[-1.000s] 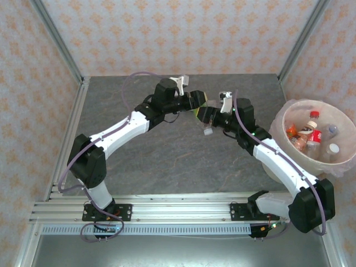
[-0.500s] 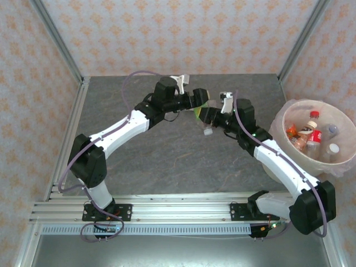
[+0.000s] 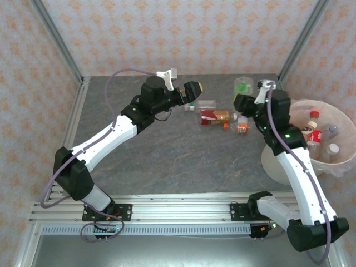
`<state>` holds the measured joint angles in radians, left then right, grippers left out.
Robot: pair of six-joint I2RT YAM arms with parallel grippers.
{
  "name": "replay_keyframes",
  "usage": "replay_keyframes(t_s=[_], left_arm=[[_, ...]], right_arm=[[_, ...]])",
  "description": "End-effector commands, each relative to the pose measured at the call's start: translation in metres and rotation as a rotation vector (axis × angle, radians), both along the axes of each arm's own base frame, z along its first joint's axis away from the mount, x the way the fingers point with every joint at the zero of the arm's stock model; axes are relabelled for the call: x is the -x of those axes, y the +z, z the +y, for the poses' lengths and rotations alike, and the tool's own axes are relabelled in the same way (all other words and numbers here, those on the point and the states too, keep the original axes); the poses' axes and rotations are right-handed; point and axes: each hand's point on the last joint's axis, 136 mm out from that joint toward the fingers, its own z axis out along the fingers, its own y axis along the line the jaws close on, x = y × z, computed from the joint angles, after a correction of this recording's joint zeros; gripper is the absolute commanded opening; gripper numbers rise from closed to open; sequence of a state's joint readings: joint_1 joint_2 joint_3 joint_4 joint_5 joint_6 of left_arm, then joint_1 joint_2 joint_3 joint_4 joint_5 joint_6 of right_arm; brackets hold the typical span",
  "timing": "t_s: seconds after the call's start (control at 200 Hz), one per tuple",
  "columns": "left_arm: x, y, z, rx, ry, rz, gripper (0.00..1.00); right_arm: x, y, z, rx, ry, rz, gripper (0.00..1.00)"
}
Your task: Put the plastic bottles in the bin
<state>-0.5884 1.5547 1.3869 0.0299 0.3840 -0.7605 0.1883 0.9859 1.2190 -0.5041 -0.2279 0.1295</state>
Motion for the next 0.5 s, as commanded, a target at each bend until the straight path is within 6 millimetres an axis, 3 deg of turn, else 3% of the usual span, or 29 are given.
replay_keyframes(t_s=[0.0,0.24,0.42,0.495], left_arm=[[-0.006,-0.023,0.008,-0.035,0.049,0.049,1.00],[-0.010,-0.036,0.004,-0.039,0.042,0.076,1.00],[-0.013,-0.042,-0.001,-0.063,0.024,0.088,1.00],[-0.015,-0.047,-0.002,-0.070,0.024,0.098,1.00]], right_arm=[[0.012,0.014,-0.045,0.085,-0.157,0.007,0.41],[0.036,0.024,-0.130,0.038,-0.463,0.008,0.41],[0.064,0.013,-0.192,0.081,-0.779,0.016,0.41],[0.071,0.011,-0.205,0.142,-0.851,0.011,0.41]])
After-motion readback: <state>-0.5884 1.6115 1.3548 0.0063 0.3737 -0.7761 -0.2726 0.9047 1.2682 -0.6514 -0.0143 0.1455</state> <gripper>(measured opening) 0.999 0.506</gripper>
